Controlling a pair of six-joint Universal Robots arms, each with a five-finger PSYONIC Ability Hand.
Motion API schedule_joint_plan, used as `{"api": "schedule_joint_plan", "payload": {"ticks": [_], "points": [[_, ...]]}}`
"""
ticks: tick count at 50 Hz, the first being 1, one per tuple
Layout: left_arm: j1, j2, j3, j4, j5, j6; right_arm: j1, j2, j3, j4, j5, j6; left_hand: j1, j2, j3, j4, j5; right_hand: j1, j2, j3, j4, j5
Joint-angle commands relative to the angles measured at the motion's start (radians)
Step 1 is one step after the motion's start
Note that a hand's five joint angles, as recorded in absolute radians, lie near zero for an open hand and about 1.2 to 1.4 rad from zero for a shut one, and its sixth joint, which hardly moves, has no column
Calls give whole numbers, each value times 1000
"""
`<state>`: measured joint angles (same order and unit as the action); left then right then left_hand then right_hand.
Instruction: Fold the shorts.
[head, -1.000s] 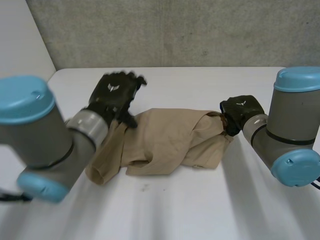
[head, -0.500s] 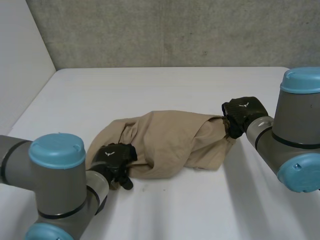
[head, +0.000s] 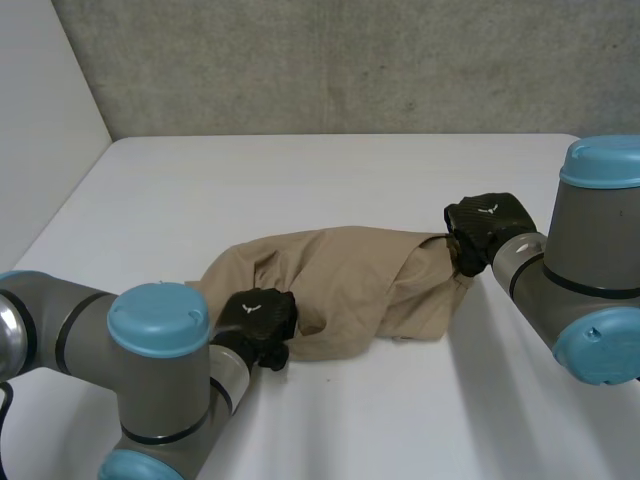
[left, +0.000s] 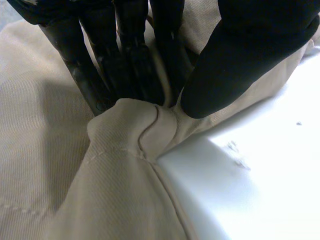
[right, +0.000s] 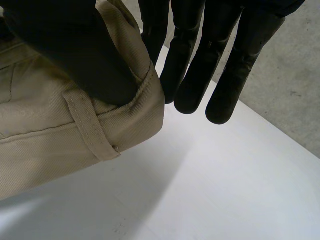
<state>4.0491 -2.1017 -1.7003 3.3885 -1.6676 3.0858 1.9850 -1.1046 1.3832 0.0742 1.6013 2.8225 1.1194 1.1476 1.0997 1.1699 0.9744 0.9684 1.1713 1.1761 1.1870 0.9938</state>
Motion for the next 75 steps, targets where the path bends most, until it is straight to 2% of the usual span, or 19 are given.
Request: {"api": "schedule_joint_plan", "payload": {"ticks": [1,3,9,11,15,16,23,27,33,39,41,42,48,50,53,55,59,68,75], "points": [[8,34,16,28,-4,5,0,-27,-4,2,-3,-2,277,249,297,226,247,428,225,220,209,228],[4,86,21,20,-3,7,0,-59,-9,9,2,-9,277,249,297,226,247,428,225,220,209,228],[62,463,60,-64,11,62,0,-139,-21,49,-4,-58,277,249,297,226,247,428,225,220,209,228],[85,532,85,-95,12,88,2,-223,-32,105,-3,-140,277,249,297,226,247,428,225,220,209,228],[142,650,165,-169,61,157,2,-293,-52,147,2,-219,277,249,297,226,247,428,225,220,209,228],[164,672,198,-208,98,175,3,-306,-61,154,5,-236,277,249,297,226,247,428,225,220,209,228],[298,678,283,-345,207,211,0,-437,-150,280,9,-310,277,249,297,226,247,428,225,220,209,228],[356,642,281,-376,221,247,-2,-440,-162,320,5,-324,277,249,297,226,247,428,225,220,209,228],[360,533,249,-403,221,321,11,-374,-128,415,3,-414,277,249,297,226,247,428,225,220,209,228],[347,392,188,-396,223,393,12,-238,-128,401,-1,-434,277,249,297,226,247,428,225,220,209,228],[324,312,202,-377,220,402,12,-213,-134,392,-1,-436,277,249,297,226,247,428,225,220,209,228],[318,283,215,-364,219,402,12,-133,-171,345,3,-437,277,249,297,226,247,428,225,220,209,228],[269,114,414,-180,201,406,20,5,-318,149,11,-430,277,249,297,226,247,428,225,220,209,228],[263,71,583,-30,174,409,23,32,-399,5,20,-428,277,249,297,226,247,428,225,220,209,228],[264,68,691,124,144,409,25,37,-458,-170,29,-420,277,249,297,226,247,428,225,220,209,228],[264,77,761,279,105,409,25,19,-487,-353,34,-413,277,249,297,226,247,428,225,220,209,228],[260,118,803,376,63,409,25,-32,-492,-507,35,-408,277,249,297,226,247,428,225,220,209,228],[257,267,553,298,58,396,37,-75,-408,-300,23,-373,277,249,297,226,247,428,225,220,209,228],[257,400,245,285,60,380,26,-90,-290,-283,15,-334,277,249,297,226,247,428,225,220,209,228]]}}
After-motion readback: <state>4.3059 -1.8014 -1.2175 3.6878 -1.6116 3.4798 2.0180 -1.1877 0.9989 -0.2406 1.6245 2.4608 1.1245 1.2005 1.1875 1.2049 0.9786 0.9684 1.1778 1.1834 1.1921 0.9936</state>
